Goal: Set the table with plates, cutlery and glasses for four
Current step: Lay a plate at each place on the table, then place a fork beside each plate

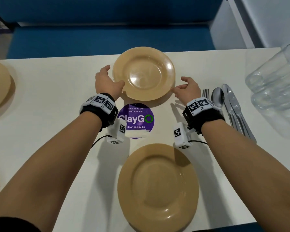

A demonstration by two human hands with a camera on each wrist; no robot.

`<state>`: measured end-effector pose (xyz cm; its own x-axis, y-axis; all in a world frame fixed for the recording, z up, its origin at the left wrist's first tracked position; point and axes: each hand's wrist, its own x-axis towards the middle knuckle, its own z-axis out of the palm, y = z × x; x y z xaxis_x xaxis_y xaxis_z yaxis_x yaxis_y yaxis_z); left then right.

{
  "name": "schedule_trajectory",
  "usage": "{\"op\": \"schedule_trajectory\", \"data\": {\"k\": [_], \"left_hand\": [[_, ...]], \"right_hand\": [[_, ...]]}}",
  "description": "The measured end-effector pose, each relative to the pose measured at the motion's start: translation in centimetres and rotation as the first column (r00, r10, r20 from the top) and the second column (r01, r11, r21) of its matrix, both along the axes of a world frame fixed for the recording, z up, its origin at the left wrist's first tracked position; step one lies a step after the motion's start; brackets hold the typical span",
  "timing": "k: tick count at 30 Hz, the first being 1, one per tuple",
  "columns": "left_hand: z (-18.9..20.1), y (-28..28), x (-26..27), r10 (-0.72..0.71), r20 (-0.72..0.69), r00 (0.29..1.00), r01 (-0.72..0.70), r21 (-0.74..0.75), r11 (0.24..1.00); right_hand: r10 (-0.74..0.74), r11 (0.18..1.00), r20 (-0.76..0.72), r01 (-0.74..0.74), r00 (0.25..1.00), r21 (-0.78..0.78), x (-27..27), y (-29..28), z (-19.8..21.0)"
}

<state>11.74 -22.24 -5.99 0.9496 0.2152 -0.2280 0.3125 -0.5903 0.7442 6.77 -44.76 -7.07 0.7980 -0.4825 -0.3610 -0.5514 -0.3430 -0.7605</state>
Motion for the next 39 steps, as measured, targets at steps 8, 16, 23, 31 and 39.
{"op": "schedule_trajectory", "data": {"k": [8,16,23,31,39], "left_hand": [[3.2,-7.6,-5.2,-0.305,0.153,0.940,0.314,-0.038,0.949],[0.5,-19.4,-10.7,-0.505,-0.275,0.818,0.493,-0.116,0.862],[-2.1,-23.7,-11.1,-0.497,-0.414,0.763,0.451,-0.211,0.867],[-1.7,-21.2,-11.5,-0.408,-0.313,0.858,0.292,-0.358,0.887],[2.3,-11.0,-12.6,-0.229,-0.197,0.953,0.083,-0.561,0.824]], "right_hand": [[-0.061,0.985,0.061,0.070,0.996,-0.158,-6.0,-4.2,1.7],[0.139,0.875,-0.201,-0.215,0.970,-0.434,-11.3,-8.2,0.3],[0.261,0.818,-0.289,-0.370,0.921,-0.441,-10.9,-9.6,-0.9],[0.246,0.952,-0.128,-0.264,0.961,-0.154,-10.7,-8.2,1.2],[0.267,0.952,-0.015,-0.261,0.964,0.162,-9.9,0.0,3.9]]}}
